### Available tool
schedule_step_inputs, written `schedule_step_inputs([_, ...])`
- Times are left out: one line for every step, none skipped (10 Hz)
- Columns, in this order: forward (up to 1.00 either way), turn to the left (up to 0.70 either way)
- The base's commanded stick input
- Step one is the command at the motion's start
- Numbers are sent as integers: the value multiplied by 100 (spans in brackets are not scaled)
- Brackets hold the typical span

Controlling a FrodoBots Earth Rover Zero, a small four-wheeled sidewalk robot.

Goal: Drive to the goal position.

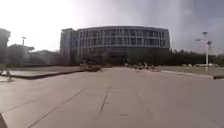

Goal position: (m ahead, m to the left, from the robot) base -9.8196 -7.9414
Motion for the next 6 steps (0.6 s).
schedule_step_inputs([100,0])
schedule_step_inputs([100,0])
schedule_step_inputs([100,0])
schedule_step_inputs([100,0])
schedule_step_inputs([100,0])
schedule_step_inputs([100,0])
